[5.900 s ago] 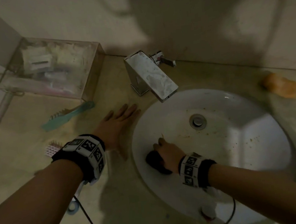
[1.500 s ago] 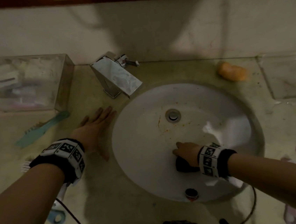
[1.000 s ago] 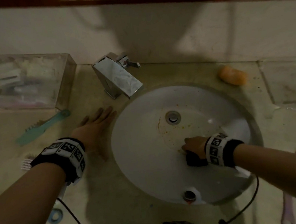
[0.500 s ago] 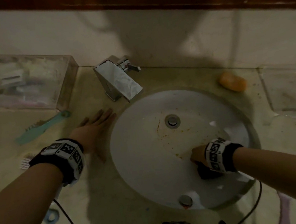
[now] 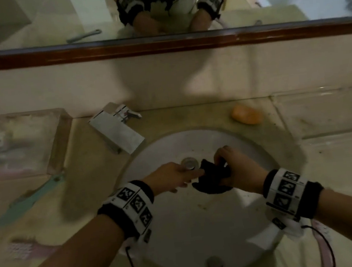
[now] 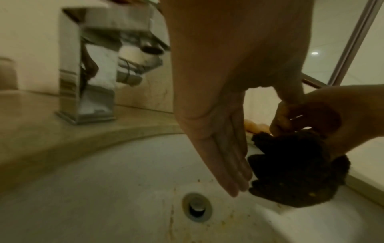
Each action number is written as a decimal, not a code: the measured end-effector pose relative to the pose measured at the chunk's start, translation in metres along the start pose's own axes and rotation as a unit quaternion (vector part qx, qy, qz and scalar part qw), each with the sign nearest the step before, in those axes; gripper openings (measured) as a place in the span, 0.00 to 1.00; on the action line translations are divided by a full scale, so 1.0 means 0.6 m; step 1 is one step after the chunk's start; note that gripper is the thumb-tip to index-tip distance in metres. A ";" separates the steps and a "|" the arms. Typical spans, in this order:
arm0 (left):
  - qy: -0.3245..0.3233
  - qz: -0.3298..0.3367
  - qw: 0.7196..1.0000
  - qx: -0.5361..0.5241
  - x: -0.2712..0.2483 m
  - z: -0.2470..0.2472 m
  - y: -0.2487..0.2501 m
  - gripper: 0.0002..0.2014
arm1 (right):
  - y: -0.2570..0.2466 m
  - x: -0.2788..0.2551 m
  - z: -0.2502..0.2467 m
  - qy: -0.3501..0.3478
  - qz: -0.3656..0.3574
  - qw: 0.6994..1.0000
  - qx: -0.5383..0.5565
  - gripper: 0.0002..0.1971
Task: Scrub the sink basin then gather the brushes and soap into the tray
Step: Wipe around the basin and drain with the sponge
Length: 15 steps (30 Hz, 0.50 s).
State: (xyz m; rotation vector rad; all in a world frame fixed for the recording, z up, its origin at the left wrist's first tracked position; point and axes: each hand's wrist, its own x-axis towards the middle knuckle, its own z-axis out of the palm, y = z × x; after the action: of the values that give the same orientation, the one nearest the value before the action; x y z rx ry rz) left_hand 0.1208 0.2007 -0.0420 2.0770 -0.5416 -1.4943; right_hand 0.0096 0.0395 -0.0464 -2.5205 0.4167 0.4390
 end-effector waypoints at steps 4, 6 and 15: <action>-0.045 -0.005 0.998 -0.051 0.028 0.029 0.028 0.24 | 0.009 -0.004 0.003 0.019 -0.014 0.999 0.022 0.17; -0.048 0.000 0.995 -0.087 0.043 0.038 0.029 0.20 | 0.014 0.000 0.004 0.014 -0.023 0.999 0.027 0.17; 0.107 -0.032 0.993 -0.035 0.114 0.025 -0.017 0.21 | 0.068 0.011 -0.025 -0.054 -0.045 0.997 -0.030 0.25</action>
State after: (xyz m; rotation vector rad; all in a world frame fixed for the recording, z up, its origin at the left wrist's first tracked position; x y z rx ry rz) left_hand 0.1280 0.1655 -0.1032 2.1831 -0.3389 -1.2836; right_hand 0.0035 -0.0029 -0.0556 -2.5482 0.2511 0.5562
